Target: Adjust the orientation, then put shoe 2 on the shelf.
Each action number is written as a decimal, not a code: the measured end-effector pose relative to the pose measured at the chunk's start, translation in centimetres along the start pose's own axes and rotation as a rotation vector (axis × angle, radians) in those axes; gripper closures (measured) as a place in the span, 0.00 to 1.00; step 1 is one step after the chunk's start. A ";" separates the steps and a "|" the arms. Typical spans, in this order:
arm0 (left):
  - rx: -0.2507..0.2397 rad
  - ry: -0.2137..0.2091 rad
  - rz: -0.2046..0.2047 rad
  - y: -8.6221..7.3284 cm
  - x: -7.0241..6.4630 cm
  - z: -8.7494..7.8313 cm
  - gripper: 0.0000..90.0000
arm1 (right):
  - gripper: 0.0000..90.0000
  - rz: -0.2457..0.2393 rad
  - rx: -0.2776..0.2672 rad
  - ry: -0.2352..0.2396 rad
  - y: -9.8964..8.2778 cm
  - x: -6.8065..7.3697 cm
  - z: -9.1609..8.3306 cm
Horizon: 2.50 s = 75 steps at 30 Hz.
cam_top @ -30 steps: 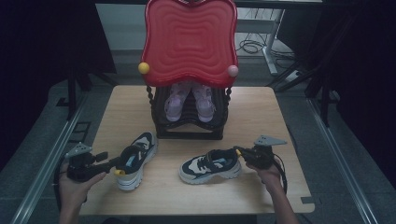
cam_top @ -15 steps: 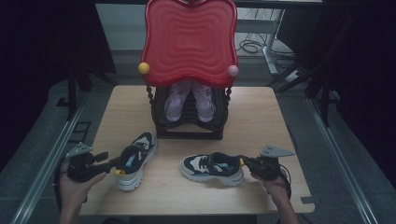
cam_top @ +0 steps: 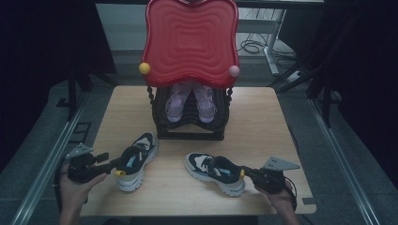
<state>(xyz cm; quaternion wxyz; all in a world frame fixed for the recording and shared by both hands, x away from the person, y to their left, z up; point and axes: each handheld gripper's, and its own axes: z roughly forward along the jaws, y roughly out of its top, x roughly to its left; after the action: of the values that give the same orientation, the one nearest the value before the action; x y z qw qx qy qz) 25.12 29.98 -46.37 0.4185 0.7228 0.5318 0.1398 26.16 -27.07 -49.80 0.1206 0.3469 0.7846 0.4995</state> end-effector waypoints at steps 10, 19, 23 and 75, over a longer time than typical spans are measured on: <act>-0.001 0.000 0.000 0.0 0.0 -0.1 0.44 | 0.99 -0.005 0.007 -0.007 -0.6 0.8 -0.5; -0.003 0.000 0.000 0.0 0.0 -0.2 0.44 | 0.99 -0.017 0.013 -0.013 -0.6 1.5 -0.5; -0.004 -0.001 0.002 0.0 0.0 -0.2 0.44 | 0.99 -0.016 0.016 -0.013 -0.7 1.9 -0.6; 0.012 0.015 0.056 1.4 -1.2 -0.3 0.43 | 0.80 0.004 -0.031 0.005 2.2 0.8 -0.8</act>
<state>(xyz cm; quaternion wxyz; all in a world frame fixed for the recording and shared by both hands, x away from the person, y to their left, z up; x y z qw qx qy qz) 25.32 28.91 -44.80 0.4060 0.7390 0.5152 0.1538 26.07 -26.53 -47.33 0.1229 0.3454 0.7764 0.5127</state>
